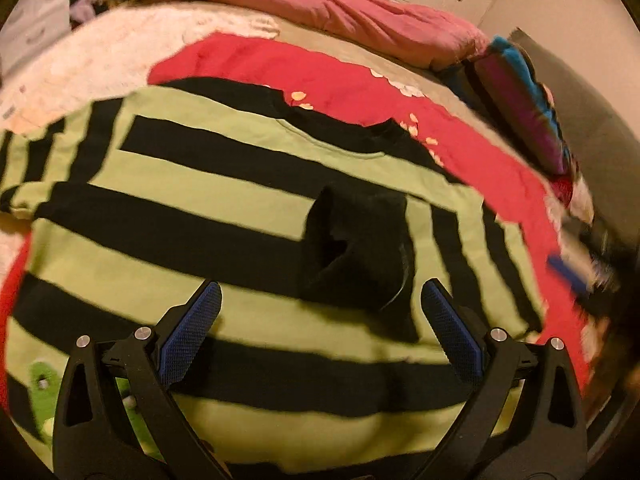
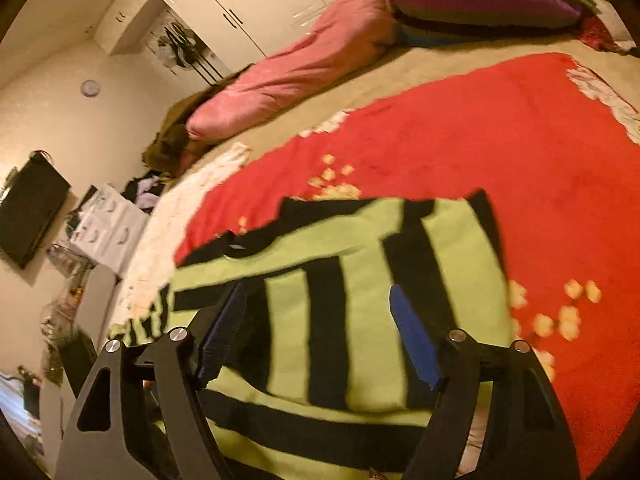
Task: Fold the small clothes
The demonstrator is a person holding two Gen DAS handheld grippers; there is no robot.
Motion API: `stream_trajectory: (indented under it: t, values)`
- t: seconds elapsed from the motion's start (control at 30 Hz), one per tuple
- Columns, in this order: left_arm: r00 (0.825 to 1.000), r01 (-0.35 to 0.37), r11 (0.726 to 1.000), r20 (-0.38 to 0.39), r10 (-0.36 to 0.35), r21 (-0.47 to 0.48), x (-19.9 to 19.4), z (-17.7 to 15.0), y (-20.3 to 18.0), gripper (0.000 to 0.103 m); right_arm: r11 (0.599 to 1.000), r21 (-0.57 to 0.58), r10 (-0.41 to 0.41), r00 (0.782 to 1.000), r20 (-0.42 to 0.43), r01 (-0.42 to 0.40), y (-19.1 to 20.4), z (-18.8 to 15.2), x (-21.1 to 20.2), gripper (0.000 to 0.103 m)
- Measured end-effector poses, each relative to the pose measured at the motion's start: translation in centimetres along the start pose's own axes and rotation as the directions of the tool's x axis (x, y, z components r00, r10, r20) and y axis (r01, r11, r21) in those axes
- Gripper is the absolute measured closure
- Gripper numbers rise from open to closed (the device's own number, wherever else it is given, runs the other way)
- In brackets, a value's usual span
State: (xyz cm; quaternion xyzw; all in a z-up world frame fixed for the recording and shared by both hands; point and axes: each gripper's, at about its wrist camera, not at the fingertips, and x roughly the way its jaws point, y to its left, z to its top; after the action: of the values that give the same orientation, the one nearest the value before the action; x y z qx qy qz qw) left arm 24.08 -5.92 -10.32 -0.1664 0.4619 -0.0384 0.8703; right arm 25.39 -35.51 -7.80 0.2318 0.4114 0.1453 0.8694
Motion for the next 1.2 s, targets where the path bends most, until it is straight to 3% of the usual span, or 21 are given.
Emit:
stream_trajectory:
  t: [0.13, 0.17, 0.2, 0.23, 0.27, 0.33, 0.37, 0.4, 0.5, 0.63, 0.73, 0.83, 1.07, 1.2]
  values:
    - [0.997, 0.006, 0.998, -0.075, -0.010, -0.058, 2.7, 1.3, -0.3, 0.010, 0.999, 0.023, -0.034, 0.999, -0.010, 0.034, -1.3, -1.4, -0.3, 0.028]
    - [0.995, 0.018, 0.997, -0.095, -0.025, -0.078, 3.5, 1.4, -0.4, 0.017, 0.999, 0.038, -0.035, 0.999, -0.008, 0.035, -1.6, -1.6, -0.5, 0.027]
    - [0.993, 0.015, 0.996, -0.117, -0.026, -0.091, 4.1, 1.4, -0.6, 0.034, 0.998, 0.053, -0.040, 0.999, -0.008, 0.040, -1.9, -1.8, -0.7, 0.027]
    - [0.991, 0.006, 0.995, -0.129, -0.018, -0.096, 4.6, 1.4, -0.8, 0.045, 0.997, 0.061, -0.045, 0.999, -0.008, 0.046, -2.2, -1.9, -0.8, 0.027]
    - [0.992, 0.001, 0.996, -0.127, -0.013, -0.093, 4.7, 1.3, -0.9, 0.058, 0.997, 0.066, -0.047, 0.999, -0.009, 0.048, -2.4, -2.0, -1.0, 0.027]
    - [0.995, 0.001, 0.998, -0.096, -0.006, -0.058, 4.4, 1.2, -1.2, 0.074, 0.996, 0.074, -0.052, 0.999, -0.012, 0.053, -2.6, -2.1, -1.2, 0.027]
    - [0.997, 0.004, 0.999, -0.071, -0.007, -0.041, 4.0, 1.2, -1.2, 0.094, 0.996, 0.077, -0.052, 0.999, -0.011, 0.053, -2.7, -2.1, -1.2, 0.027]
    - [0.998, 0.022, 0.999, -0.057, -0.024, -0.036, 3.8, 1.5, -1.0, 0.096, 0.995, 0.078, -0.055, 0.998, -0.009, 0.056, -2.8, -2.2, -1.3, 0.027]
    - [0.999, 0.045, 0.999, 0.021, -0.044, -0.021, 1.5, 2.6, -0.2, 0.097, 0.996, 0.075, -0.057, 0.998, -0.006, 0.057, -2.7, -2.2, -1.3, 0.027]
    - [0.983, -0.051, 0.998, 0.178, 0.046, 0.023, -2.3, 4.8, 0.9, 0.098, 0.998, 0.041, -0.051, 0.999, -0.017, 0.052, -1.7, -2.4, -0.8, 0.027]
    - [0.964, -0.125, 0.992, 0.240, 0.118, 0.014, -3.9, 6.0, 2.4, 0.098, 0.999, 0.012, -0.050, 0.998, -0.035, 0.050, -0.7, -2.7, 0.1, 0.027]
    - [0.956, -0.167, 0.986, 0.243, 0.164, -0.008, -3.7, 6.5, 4.3, 0.098, 0.999, -0.012, -0.042, 0.997, -0.060, 0.041, 0.2, -3.0, 1.1, 0.027]
    - [0.958, -0.226, 0.974, 0.178, 0.223, -0.003, -1.0, 5.6, 7.5, 0.096, 0.990, -0.125, -0.082, 0.994, -0.077, 0.072, 2.7, -3.5, 3.0, 0.027]
    - [0.953, -0.257, 0.966, 0.168, 0.252, 0.006, -0.1, 5.3, 8.1, 0.089, 0.975, -0.194, -0.126, 0.990, -0.068, 0.110, 4.0, -3.5, 4.2, 0.027]
